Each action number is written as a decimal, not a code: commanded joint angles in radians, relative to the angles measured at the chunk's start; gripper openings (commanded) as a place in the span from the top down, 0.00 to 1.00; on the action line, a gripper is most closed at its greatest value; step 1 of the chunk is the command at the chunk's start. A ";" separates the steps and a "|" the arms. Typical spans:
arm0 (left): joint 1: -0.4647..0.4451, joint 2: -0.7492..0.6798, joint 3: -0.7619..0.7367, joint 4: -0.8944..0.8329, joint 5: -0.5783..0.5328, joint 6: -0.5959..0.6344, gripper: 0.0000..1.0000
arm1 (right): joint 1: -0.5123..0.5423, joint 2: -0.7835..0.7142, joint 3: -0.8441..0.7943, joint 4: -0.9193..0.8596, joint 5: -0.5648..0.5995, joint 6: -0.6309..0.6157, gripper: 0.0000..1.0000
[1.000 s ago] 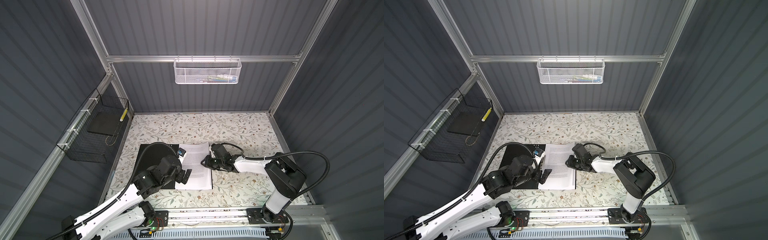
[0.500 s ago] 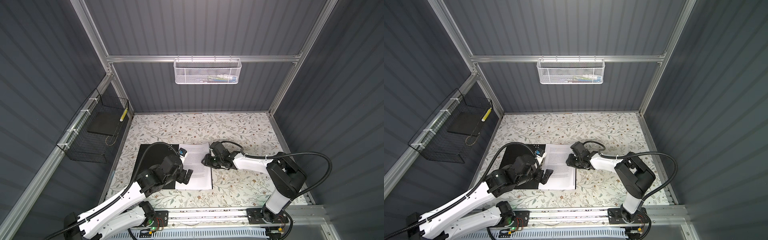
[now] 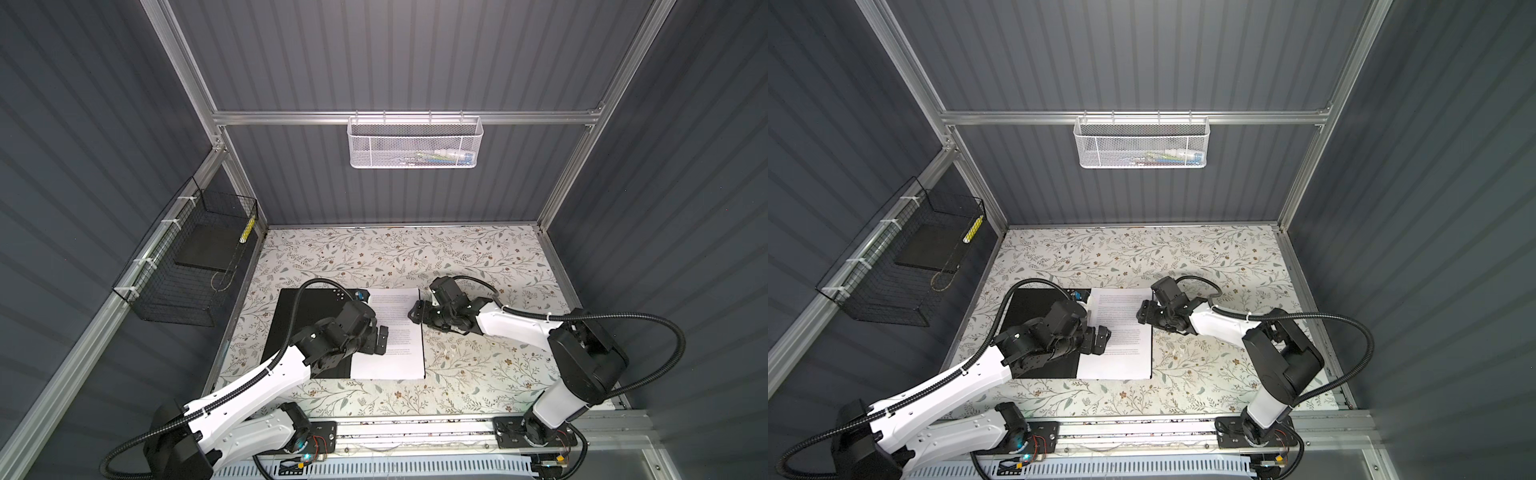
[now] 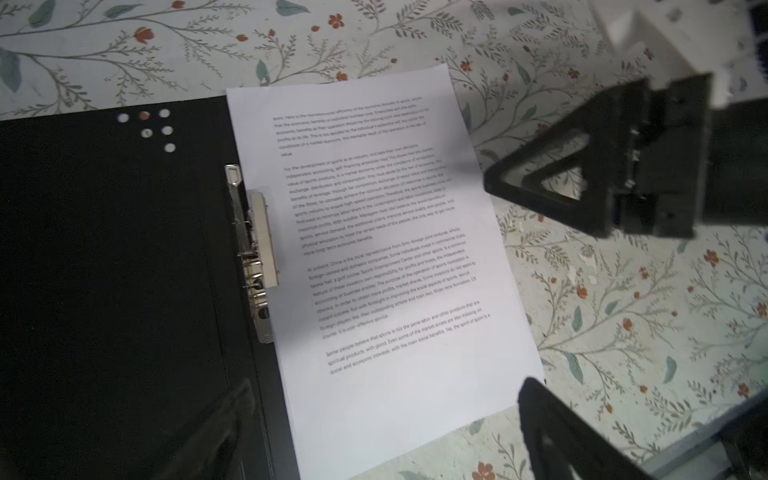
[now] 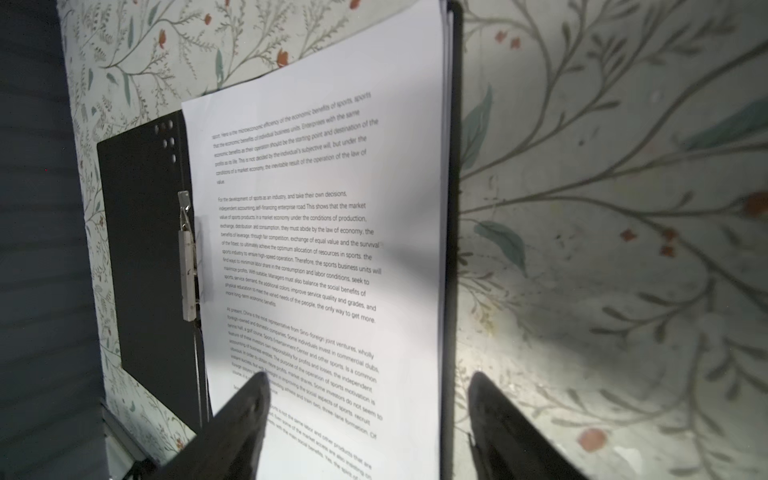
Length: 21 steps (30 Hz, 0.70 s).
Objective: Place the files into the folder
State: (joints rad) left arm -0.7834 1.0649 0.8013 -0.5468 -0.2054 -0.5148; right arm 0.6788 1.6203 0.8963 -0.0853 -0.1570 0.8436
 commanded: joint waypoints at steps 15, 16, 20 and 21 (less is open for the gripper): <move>0.409 0.287 -0.148 0.384 0.416 0.012 0.00 | -0.073 -0.028 -0.148 0.127 -0.166 -0.016 0.01; 0.408 0.305 -0.154 0.398 0.432 0.013 0.00 | -0.078 -0.024 -0.158 0.149 -0.168 -0.010 0.01; 0.408 0.365 -0.158 0.432 0.469 0.027 0.00 | -0.103 -0.007 -0.196 0.223 -0.235 0.022 0.01; 0.408 0.374 -0.156 0.435 0.471 0.029 0.00 | -0.104 -0.005 -0.198 0.228 -0.237 0.025 0.01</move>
State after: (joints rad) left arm -0.3763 1.4178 0.6590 -0.1513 0.2104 -0.5159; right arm 0.5838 1.5974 0.7170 0.0902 -0.3481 0.8478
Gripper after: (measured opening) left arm 0.997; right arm 0.989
